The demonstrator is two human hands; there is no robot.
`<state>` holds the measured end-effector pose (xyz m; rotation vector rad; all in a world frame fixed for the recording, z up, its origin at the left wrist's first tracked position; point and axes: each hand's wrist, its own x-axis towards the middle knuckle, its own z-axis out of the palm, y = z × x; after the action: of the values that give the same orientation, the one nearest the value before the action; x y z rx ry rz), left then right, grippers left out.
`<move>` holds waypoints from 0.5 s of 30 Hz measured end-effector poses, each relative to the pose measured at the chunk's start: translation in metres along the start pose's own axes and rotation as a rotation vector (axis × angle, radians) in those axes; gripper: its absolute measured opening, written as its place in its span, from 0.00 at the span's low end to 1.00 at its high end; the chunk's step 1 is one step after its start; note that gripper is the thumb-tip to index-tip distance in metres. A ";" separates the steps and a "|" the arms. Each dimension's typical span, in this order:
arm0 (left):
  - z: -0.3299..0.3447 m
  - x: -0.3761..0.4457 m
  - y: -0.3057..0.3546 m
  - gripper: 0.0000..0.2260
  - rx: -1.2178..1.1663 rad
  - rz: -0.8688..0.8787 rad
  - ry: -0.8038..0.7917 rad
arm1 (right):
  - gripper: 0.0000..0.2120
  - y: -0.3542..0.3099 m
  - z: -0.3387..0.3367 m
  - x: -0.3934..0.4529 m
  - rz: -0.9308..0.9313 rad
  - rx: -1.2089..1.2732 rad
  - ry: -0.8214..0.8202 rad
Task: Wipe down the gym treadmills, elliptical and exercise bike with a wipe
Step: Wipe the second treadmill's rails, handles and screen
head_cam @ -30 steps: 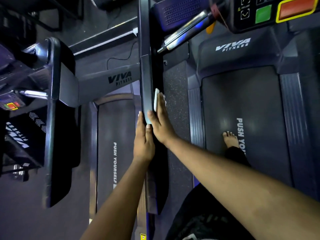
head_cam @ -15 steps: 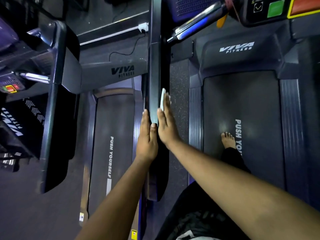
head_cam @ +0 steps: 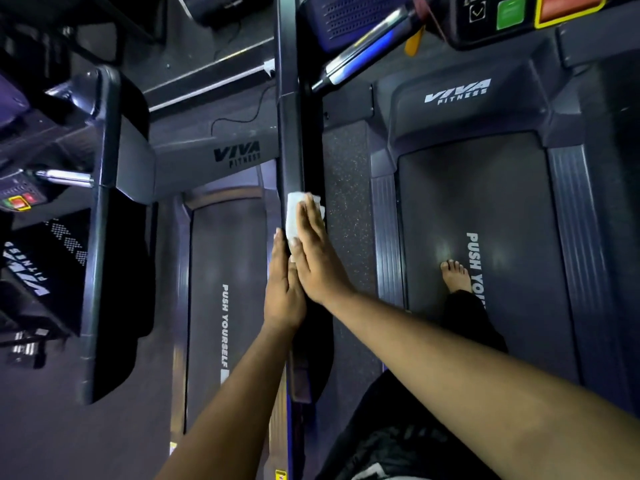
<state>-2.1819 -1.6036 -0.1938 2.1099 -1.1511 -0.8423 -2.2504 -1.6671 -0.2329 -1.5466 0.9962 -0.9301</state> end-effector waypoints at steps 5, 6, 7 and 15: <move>0.000 -0.001 0.002 0.26 0.022 -0.026 0.015 | 0.30 0.004 0.001 0.025 0.013 0.063 0.006; 0.000 0.000 0.003 0.26 0.045 -0.019 0.015 | 0.31 0.003 -0.002 0.041 0.036 0.076 0.014; 0.001 -0.001 0.002 0.26 0.063 -0.014 0.013 | 0.32 0.004 -0.005 0.055 0.062 0.090 0.022; 0.000 -0.001 0.004 0.25 0.032 -0.024 -0.003 | 0.36 0.009 0.015 -0.026 0.241 0.261 0.093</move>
<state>-2.1843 -1.6043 -0.1903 2.1530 -1.1501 -0.8442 -2.2468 -1.6389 -0.2465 -1.1477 1.0555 -0.9269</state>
